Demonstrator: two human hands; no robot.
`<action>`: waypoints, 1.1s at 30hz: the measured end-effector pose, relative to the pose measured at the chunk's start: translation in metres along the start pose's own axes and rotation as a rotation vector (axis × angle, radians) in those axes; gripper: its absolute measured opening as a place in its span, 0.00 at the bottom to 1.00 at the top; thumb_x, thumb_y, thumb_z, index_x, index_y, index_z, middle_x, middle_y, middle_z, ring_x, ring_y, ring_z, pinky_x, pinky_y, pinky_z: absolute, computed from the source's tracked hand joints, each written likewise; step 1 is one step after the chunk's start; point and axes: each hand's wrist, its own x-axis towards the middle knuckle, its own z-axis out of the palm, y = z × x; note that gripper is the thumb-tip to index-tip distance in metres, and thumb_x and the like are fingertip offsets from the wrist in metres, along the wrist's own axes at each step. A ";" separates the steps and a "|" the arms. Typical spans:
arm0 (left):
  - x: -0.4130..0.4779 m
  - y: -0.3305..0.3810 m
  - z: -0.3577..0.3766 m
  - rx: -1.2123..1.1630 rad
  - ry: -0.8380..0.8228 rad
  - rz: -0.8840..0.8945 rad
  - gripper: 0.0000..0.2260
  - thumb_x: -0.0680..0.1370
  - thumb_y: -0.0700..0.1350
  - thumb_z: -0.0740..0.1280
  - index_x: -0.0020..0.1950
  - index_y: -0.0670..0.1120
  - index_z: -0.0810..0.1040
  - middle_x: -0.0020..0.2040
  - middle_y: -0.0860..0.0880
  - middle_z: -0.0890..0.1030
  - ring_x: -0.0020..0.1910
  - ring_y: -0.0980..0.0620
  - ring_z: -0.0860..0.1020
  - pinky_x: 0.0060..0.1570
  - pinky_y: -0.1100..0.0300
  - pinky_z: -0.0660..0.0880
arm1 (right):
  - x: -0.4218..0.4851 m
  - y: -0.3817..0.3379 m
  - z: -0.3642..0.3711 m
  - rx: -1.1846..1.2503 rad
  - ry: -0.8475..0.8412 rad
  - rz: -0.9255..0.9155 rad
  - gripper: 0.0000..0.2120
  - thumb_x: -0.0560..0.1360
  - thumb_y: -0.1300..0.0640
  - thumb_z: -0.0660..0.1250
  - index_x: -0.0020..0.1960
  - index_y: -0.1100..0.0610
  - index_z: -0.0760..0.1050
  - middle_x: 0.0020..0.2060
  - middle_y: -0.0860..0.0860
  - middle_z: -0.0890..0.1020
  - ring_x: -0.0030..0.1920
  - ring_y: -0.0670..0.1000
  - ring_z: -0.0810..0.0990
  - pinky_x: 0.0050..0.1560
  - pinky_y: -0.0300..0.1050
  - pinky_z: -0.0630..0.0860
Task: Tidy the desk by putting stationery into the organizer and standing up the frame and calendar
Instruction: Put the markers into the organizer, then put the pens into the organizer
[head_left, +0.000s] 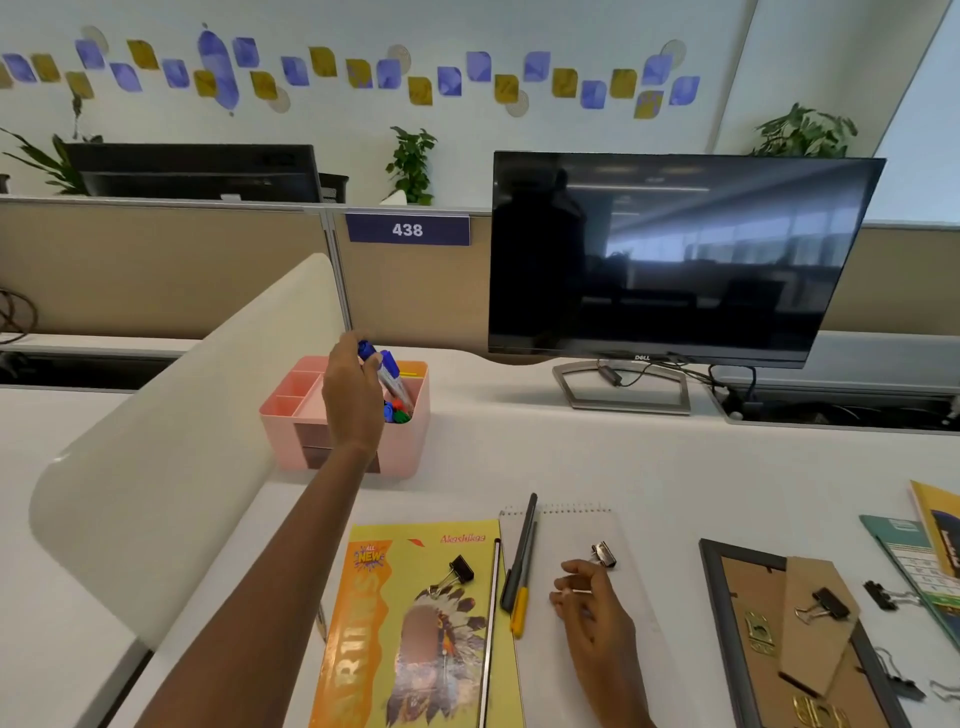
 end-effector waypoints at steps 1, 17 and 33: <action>0.002 -0.005 0.004 0.022 -0.057 -0.034 0.11 0.79 0.35 0.60 0.61 0.37 0.73 0.56 0.39 0.78 0.52 0.48 0.75 0.49 0.61 0.71 | 0.000 0.001 0.000 -0.002 -0.002 -0.003 0.18 0.76 0.64 0.60 0.47 0.38 0.68 0.43 0.48 0.79 0.49 0.35 0.78 0.42 0.23 0.74; 0.024 -0.033 0.048 0.314 -0.395 -0.096 0.16 0.81 0.40 0.55 0.68 0.40 0.67 0.67 0.41 0.70 0.63 0.42 0.71 0.59 0.50 0.69 | 0.002 0.007 0.001 -0.069 0.012 -0.047 0.24 0.75 0.67 0.60 0.46 0.35 0.73 0.42 0.50 0.81 0.46 0.32 0.78 0.42 0.20 0.72; -0.070 -0.033 0.017 0.362 -0.107 0.507 0.16 0.76 0.41 0.55 0.61 0.40 0.73 0.62 0.35 0.75 0.65 0.35 0.70 0.61 0.42 0.67 | 0.014 0.005 0.011 -0.641 -0.143 -0.425 0.21 0.69 0.64 0.63 0.58 0.46 0.71 0.52 0.49 0.80 0.53 0.42 0.74 0.49 0.27 0.73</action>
